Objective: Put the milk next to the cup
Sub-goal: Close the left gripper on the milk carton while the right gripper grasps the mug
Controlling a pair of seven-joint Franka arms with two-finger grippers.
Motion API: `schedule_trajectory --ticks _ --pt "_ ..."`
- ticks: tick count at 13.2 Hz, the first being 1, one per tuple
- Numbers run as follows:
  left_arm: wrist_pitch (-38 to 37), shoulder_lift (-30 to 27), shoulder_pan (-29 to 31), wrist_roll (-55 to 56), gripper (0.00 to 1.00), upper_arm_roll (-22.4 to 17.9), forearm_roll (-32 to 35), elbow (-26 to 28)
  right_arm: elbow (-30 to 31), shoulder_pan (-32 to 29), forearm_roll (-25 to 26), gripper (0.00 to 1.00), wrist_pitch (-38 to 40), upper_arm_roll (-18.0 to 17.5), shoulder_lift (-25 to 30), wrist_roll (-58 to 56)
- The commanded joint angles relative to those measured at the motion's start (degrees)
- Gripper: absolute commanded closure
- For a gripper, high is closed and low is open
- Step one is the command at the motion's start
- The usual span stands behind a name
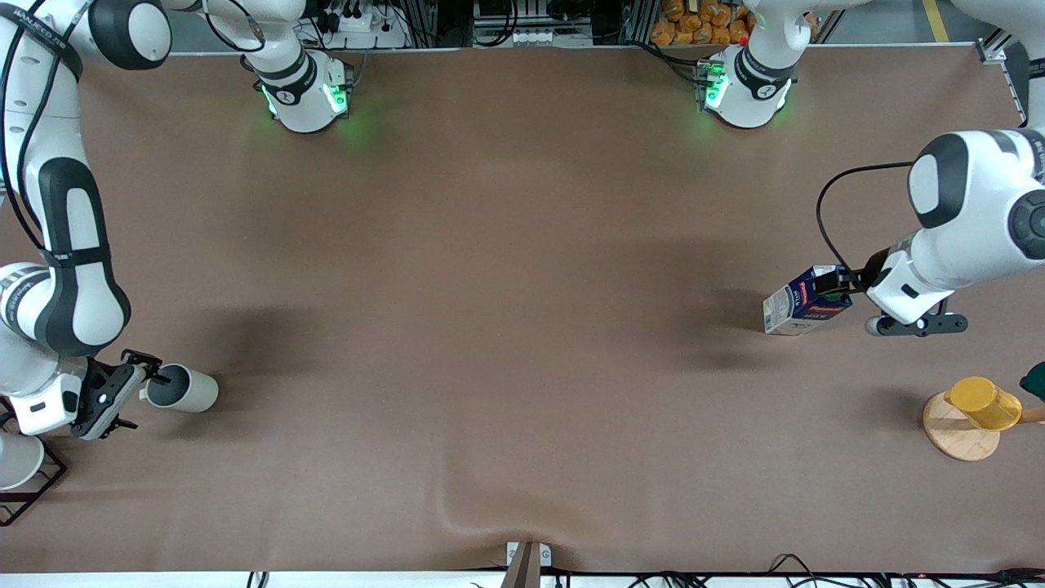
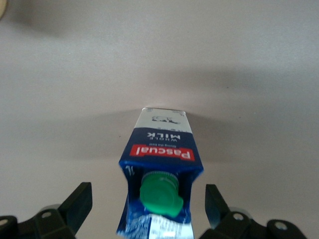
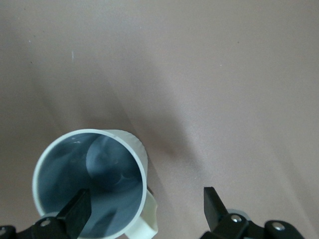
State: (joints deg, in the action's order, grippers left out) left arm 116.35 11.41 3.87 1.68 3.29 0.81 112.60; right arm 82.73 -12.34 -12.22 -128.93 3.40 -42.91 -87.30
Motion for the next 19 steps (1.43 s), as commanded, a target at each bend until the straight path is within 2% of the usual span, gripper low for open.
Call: schedule_trajectory --ticks 1,5,6,7,8,10,11,15,17,19 --pt "1.9 -0.6 0.9 -1.2 0.00 0.6 -0.8 1.8 -1.5 -0.8 -1.9 0.00 -0.2 -0.8 -1.5 -1.9" --pt "2.0 1.0 0.4 -1.2 0.00 0.7 0.1 2.2 -0.8 -0.8 -7.4 0.00 -0.2 -0.8 -1.9 -2.4" --pt "2.0 1.0 0.4 -1.2 0.00 0.7 0.1 2.6 -0.8 -0.8 -8.5 0.39 0.2 -0.8 -1.9 -2.6" --pt "2.0 1.0 0.6 -1.2 0.00 0.7 0.1 2.7 -0.8 -0.8 -8.6 0.65 0.2 -0.8 -1.9 -2.6" --pt "2.0 1.0 0.4 -1.2 0.00 0.7 0.0 2.8 -0.8 -0.9 -8.6 0.81 0.3 -0.8 -1.9 -2.6" --pt "2.2 1.6 0.4 -1.2 0.00 0.7 0.1 2.7 -0.8 -0.8 -8.3 0.98 0.3 -0.7 -1.6 -2.7" --pt "2.9 1.7 0.4 -1.2 0.00 0.7 0.1 2.7 -0.8 -0.7 -8.3 1.00 0.3 -0.7 -1.5 -2.7" --pt "3.5 2.5 0.4 -1.2 0.23 0.7 0.1 2.6 -1.1 1.4 -7.7 1.00 1.1 -0.4 1.1 -1.6" --pt "2.6 1.9 0.4 -1.2 0.38 0.7 0.1 2.0 -1.3 2.3 -7.7 1.00 3.8 -0.3 2.2 1.1" --pt "0.3 1.4 0.4 -1.2 0.47 0.7 0.1 0.5 -1.2 3.3 -7.7 1.00 7.0 -0.4 3.5 5.6"
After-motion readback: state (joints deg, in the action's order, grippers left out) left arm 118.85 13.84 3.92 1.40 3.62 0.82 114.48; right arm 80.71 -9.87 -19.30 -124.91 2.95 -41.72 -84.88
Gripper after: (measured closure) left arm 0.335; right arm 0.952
